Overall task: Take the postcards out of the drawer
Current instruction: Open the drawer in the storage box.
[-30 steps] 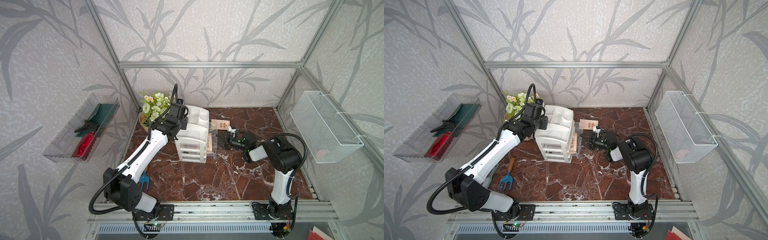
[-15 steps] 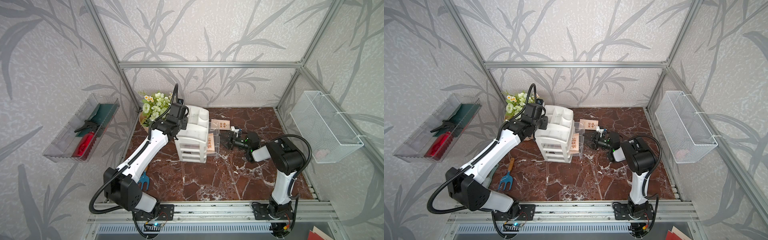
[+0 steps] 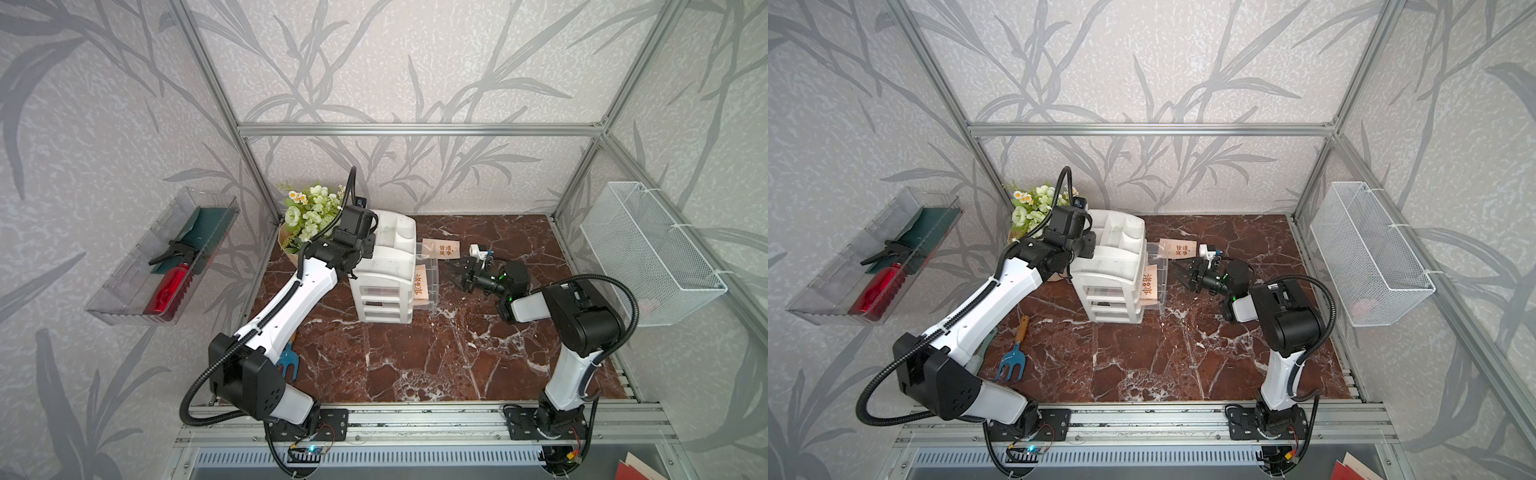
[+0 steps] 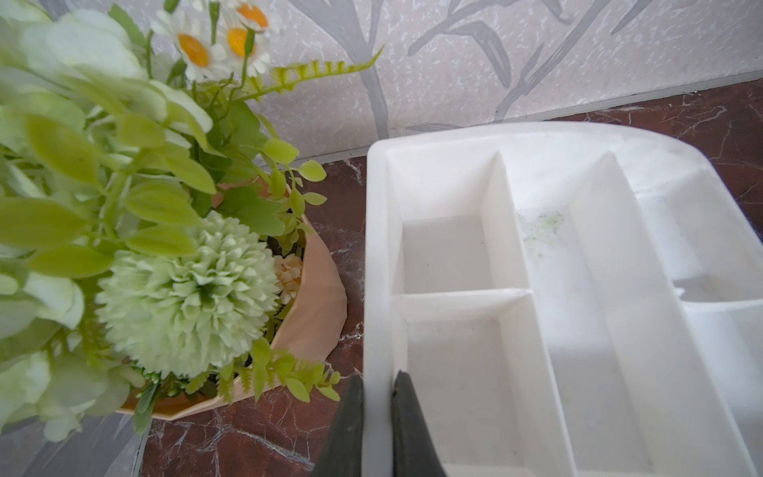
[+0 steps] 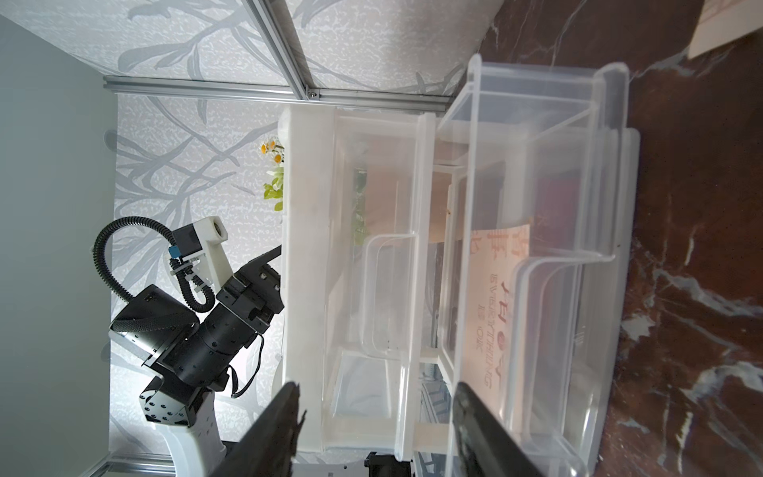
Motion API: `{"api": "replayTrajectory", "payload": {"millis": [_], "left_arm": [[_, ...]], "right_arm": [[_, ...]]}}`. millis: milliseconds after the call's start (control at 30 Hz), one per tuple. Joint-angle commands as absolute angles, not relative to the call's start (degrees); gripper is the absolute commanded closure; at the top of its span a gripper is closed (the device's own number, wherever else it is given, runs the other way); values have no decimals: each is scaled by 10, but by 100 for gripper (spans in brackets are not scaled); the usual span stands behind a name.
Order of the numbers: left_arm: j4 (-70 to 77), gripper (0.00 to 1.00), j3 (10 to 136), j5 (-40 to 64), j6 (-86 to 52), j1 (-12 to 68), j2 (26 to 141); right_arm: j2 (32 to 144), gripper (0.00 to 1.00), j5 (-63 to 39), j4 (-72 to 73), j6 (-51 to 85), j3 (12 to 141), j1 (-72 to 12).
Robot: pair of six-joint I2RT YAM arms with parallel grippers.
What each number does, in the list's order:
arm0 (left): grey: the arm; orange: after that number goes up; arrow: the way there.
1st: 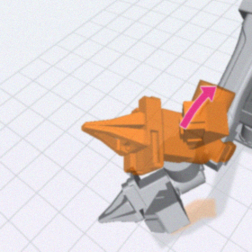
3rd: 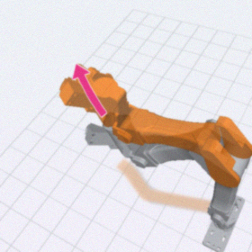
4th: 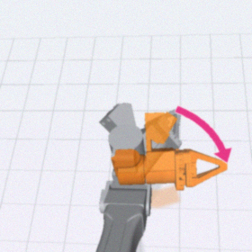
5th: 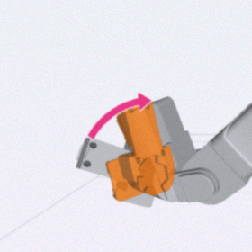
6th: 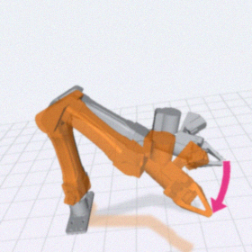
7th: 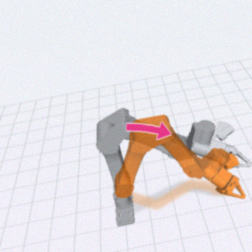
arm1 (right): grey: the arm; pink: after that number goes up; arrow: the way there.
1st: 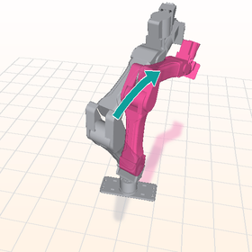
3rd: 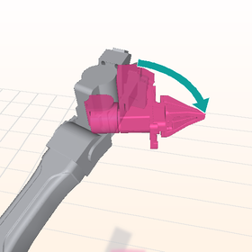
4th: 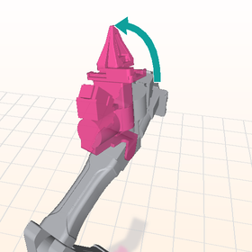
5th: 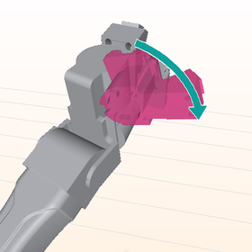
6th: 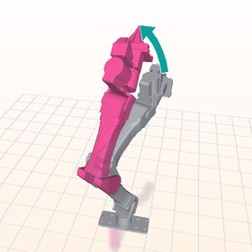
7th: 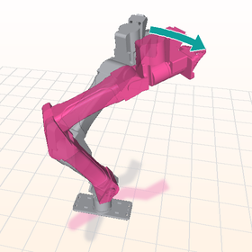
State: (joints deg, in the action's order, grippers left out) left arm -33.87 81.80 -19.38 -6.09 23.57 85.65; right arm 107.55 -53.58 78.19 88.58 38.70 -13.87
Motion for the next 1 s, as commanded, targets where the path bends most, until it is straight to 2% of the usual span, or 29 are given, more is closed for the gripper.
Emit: {"api": "replayTrajectory", "payload": {"millis": [0, 167, 267, 367, 433, 533, 733, 967], "left_arm": [[-463, 100, 784, -237, -58, 228, 909], [-472, 100, 791, -238, -77, 227, 907], [-472, 100, 790, -238, -79, 228, 903], [-473, 100, 789, -243, -83, 228, 897], [-472, 100, 788, -245, -88, 228, 892], [-468, 100, 784, -243, -97, 228, 886], [-454, 100, 778, -235, -109, 227, 886], [-445, 100, 776, -217, -123, 227, 884]], "right_arm": [[1052, 45, -565, 805, 855, 388, -139], [1037, 51, -576, 776, 836, 400, -139], [997, 52, -576, 654, 754, 414, -145], [915, 51, -550, 356, 588, 458, -160], [850, 50, -465, 102, 437, 518, -178], [798, 48, -339, -96, 329, 588, -198], [776, 48, -150, -272, 263, 681, -260], [821, 48, -57, -339, 244, 763, -322]]}}
